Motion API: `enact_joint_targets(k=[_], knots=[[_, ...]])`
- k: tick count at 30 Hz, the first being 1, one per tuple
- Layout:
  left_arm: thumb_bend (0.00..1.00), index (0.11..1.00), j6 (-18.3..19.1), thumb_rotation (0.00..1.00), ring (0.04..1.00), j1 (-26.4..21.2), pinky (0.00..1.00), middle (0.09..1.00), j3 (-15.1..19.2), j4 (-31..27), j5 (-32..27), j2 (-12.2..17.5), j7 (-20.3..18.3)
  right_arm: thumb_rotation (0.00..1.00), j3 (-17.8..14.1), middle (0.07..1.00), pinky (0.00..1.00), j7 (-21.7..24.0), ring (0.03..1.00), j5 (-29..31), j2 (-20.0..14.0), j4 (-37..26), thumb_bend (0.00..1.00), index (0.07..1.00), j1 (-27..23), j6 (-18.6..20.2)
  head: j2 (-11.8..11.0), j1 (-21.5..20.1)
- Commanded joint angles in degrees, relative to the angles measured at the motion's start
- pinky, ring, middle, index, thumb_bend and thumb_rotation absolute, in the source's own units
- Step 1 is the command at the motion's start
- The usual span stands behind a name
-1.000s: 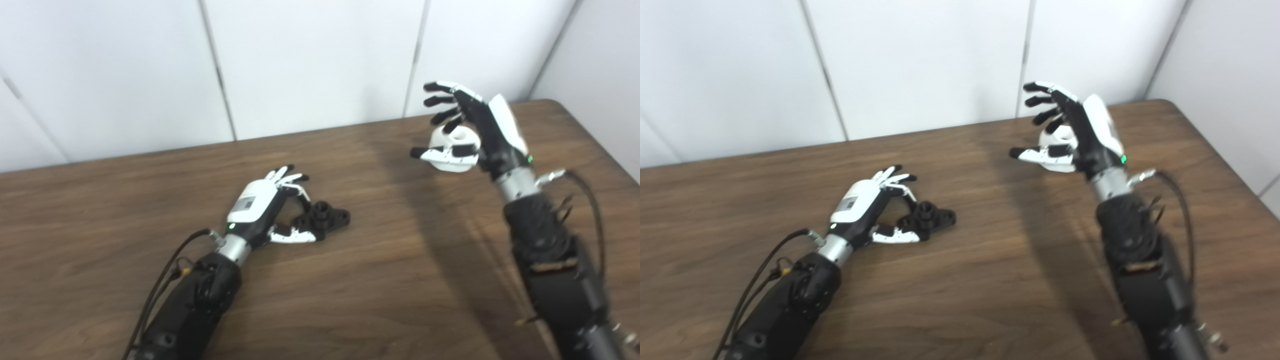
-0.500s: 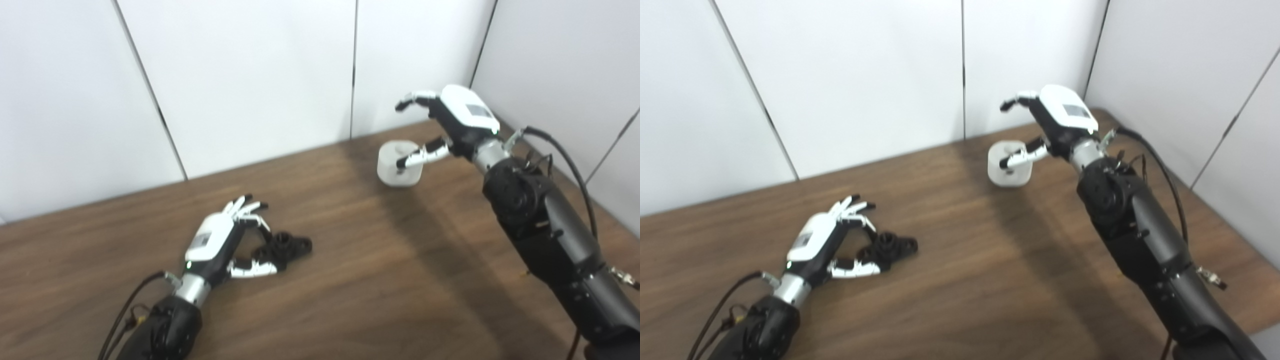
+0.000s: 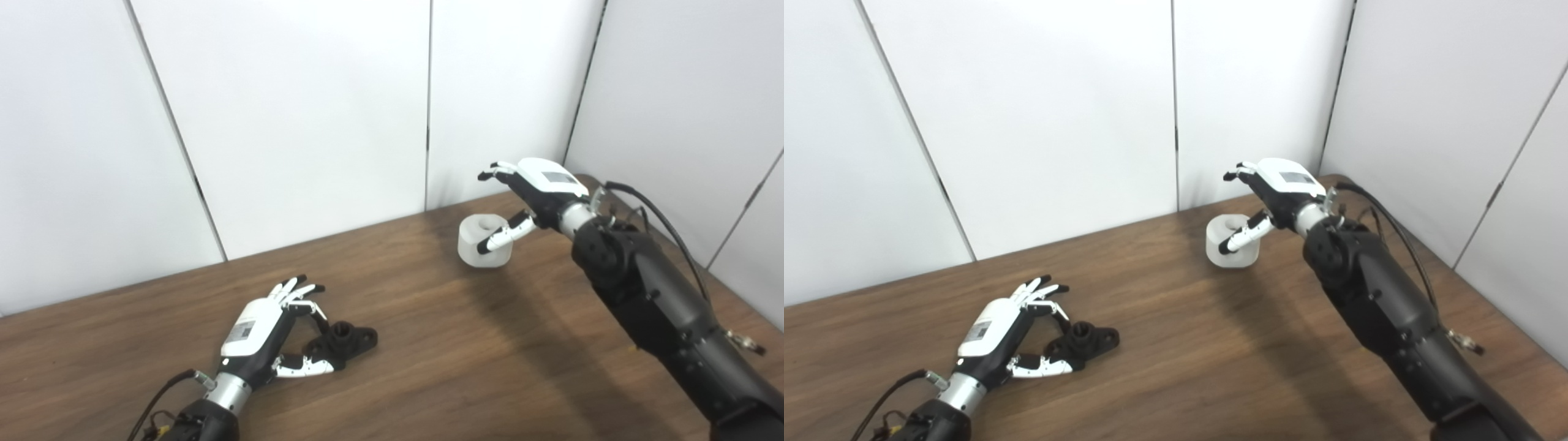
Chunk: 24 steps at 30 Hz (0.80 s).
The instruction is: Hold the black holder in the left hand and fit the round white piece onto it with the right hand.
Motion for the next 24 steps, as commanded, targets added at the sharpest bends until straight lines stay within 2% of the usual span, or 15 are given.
enact_joint_targets(k=[1, 11, 17, 24], knots=[[0.52, 0.475, -0.7, 0.07, 0.984, 5.6, 1.00, 0.878, -0.6, 5.6, 0.2, 1.2, 2.1, 0.37, -0.1, 0.972, 0.81, 0.3, 0.941, -0.6, -2.1, 0.4, 0.99, 0.910, -3.5, 0.6, -0.4, -0.1], [0.52, 0.475, -0.6, 0.07, 0.982, 5.8, 1.00, 0.879, -0.9, 5.6, 0.3, 1.4, 2.2, 0.34, 3.3, 0.967, 0.80, 1.6, 0.939, -1.2, -2.0, 5.4, 1.00, 0.911, -5.4, 0.8, -0.3, -0.1], [0.52, 0.475, -0.4, 0.08, 0.989, 6.1, 1.00, 0.883, -0.8, 5.3, 0.1, 1.6, 1.6, 0.32, 5.3, 0.966, 0.83, 3.8, 0.941, -1.9, -2.1, 6.7, 1.00, 0.914, -6.0, 2.1, 0.0, -0.2], [0.52, 0.475, -0.6, 0.07, 0.982, 6.3, 1.00, 0.879, -0.6, 4.7, -0.2, 1.8, 1.2, 0.29, 6.5, 0.959, 0.81, 3.6, 0.935, -2.2, -2.0, 8.8, 1.00, 0.894, -6.2, 1.9, 0.3, -0.3]])
